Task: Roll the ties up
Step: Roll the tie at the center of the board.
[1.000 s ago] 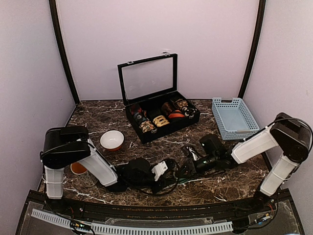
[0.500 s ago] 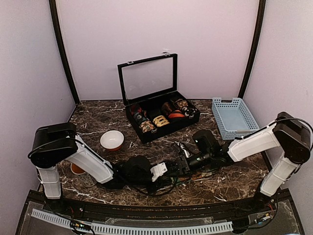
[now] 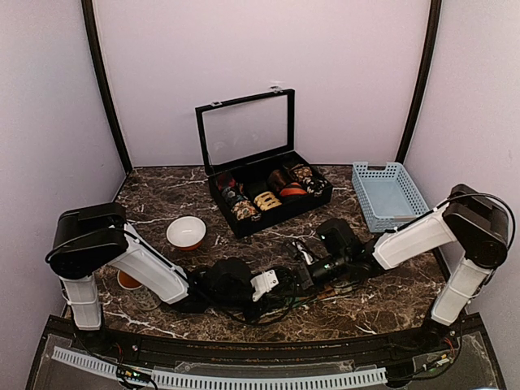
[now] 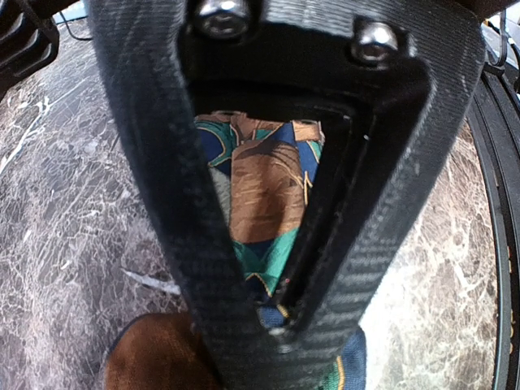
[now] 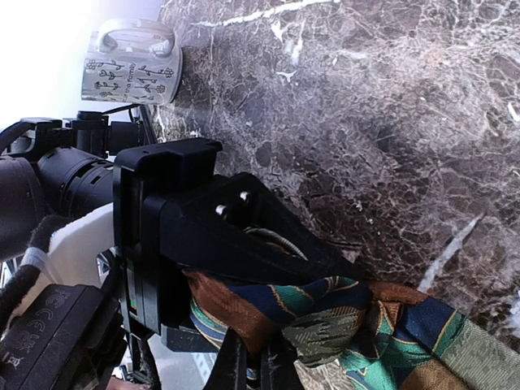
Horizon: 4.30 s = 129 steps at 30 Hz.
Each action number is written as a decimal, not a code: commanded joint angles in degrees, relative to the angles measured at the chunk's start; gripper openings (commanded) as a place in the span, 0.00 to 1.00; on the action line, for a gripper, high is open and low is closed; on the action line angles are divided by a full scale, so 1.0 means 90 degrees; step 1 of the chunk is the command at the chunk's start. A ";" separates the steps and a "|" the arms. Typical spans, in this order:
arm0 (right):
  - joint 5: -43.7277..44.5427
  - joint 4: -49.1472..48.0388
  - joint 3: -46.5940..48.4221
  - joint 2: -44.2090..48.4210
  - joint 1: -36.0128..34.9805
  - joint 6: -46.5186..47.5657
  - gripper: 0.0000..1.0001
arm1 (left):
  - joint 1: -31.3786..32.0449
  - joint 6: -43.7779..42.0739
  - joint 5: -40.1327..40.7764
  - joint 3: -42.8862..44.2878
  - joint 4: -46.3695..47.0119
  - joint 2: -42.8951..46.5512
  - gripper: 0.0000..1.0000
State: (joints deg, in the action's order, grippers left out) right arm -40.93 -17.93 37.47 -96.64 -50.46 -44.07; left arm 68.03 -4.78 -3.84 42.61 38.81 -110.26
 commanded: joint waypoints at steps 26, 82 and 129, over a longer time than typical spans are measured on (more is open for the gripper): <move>0.1105 0.1287 -0.1008 -0.0375 0.0890 0.0988 0.00 | 0.0095 0.0388 -0.0056 -0.0244 0.2724 -0.0529 0.76; 0.0409 0.0660 -0.0727 0.0025 0.0558 0.0446 0.00 | 0.0068 -0.0104 0.0261 -0.0163 0.0293 0.0014 0.70; -0.0231 0.0518 -0.0427 0.1036 0.0698 0.0076 0.48 | 0.0234 0.0112 0.0480 0.0331 -0.1225 -0.0484 0.26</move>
State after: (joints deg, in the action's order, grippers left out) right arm -40.75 -13.21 31.24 -87.44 -42.06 -41.74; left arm 69.93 -1.80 0.23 47.83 40.93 -114.41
